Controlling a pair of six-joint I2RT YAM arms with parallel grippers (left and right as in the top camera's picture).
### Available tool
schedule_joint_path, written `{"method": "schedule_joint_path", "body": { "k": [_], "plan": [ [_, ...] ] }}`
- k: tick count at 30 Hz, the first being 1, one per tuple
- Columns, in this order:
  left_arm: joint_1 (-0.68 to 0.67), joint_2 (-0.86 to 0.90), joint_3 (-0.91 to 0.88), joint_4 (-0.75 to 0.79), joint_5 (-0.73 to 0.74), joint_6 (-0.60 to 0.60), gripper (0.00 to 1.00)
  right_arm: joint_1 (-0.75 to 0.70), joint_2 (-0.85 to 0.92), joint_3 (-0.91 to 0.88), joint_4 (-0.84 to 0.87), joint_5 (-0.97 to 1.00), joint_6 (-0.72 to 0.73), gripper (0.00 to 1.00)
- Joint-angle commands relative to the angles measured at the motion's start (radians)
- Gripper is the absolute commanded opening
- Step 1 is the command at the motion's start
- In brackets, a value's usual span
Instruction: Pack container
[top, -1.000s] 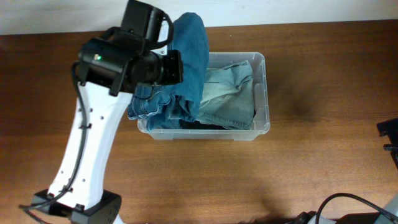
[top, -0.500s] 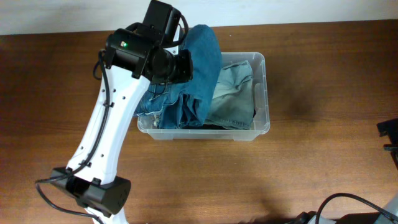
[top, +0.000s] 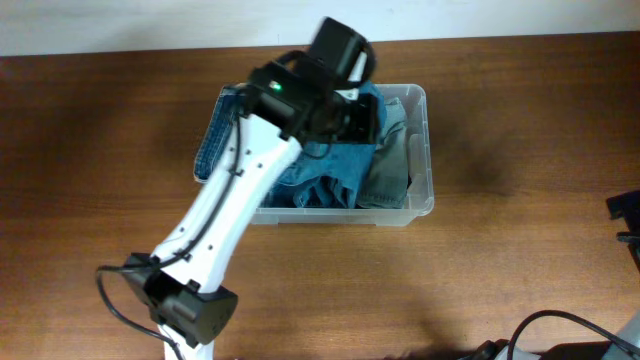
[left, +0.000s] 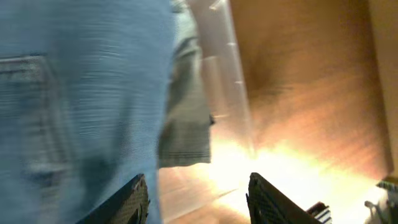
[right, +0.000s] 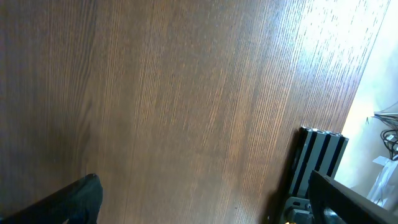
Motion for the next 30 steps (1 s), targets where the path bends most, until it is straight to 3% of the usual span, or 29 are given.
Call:
{"method": "schedule_joint_path", "body": {
  "k": [1, 7, 11, 16, 30],
  "plan": [
    [-0.027, 0.017, 0.011, 0.005, -0.039, -0.016, 0.52, -0.003, 0.0, -0.004, 0.0, 0.005, 0.009, 0.98],
    [0.007, 0.016, 0.011, -0.059, -0.191, -0.015, 0.52, -0.003, 0.0, -0.004, 0.0, 0.005, 0.009, 0.98],
    [0.076, 0.016, 0.011, -0.125, -0.187, -0.004, 0.52, -0.003, 0.0, -0.004, 0.0, 0.005, 0.009, 0.98],
    [0.109, 0.016, 0.011, -0.144, -0.132, 0.122, 0.79, -0.003, 0.0, -0.004, 0.0, 0.005, 0.009, 0.98],
    [0.103, 0.028, 0.011, -0.146, -0.137, 0.128, 0.8, -0.003, 0.0, -0.004, 0.0, 0.005, 0.009, 0.98]
  ]
}}
